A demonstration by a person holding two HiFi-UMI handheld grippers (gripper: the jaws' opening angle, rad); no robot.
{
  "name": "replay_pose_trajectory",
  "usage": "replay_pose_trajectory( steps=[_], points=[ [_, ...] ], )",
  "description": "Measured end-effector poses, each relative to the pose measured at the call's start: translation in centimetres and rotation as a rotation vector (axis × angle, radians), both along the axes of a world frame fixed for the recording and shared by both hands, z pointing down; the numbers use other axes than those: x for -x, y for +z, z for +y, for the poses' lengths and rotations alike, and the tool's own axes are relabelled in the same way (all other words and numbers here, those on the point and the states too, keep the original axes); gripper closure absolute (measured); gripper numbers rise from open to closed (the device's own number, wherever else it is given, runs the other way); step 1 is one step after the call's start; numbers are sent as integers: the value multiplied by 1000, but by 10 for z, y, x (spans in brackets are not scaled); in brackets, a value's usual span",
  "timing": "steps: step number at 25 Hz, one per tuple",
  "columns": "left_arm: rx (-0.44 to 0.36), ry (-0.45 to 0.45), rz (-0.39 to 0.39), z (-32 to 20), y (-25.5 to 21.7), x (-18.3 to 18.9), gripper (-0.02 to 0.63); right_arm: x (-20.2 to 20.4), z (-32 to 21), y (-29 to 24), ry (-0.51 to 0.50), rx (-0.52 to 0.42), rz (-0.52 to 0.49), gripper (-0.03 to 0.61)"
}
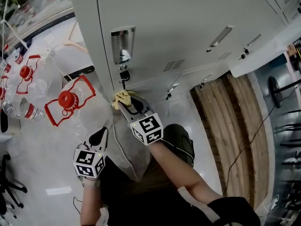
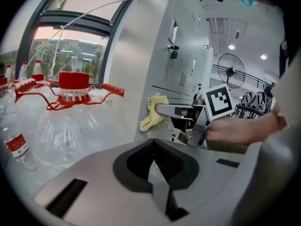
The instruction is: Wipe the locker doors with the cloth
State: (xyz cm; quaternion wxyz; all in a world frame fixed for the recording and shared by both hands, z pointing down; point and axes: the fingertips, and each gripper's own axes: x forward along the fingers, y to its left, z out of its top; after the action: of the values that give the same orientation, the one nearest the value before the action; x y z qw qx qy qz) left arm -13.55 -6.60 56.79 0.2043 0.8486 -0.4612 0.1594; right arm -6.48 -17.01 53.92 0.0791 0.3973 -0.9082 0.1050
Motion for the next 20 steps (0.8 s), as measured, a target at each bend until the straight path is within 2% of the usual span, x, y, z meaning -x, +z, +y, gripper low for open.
replay_pose_trajectory(
  steps=[4,9,15,20],
  points=[
    [10,2,1,-2,2,-6,606,-25,-9,1,70,-8,-2,430],
    [35,14,-7,-5,8,-15,606,-50,-17,5,80,-13,37,430],
    [38,43,-62,-6,16,-20,606,-89,-30,7,135,-19,60,430],
    [55,34,-44,-7,17,-14,606,-136,-45,10,223,-12,60,430]
  ],
)
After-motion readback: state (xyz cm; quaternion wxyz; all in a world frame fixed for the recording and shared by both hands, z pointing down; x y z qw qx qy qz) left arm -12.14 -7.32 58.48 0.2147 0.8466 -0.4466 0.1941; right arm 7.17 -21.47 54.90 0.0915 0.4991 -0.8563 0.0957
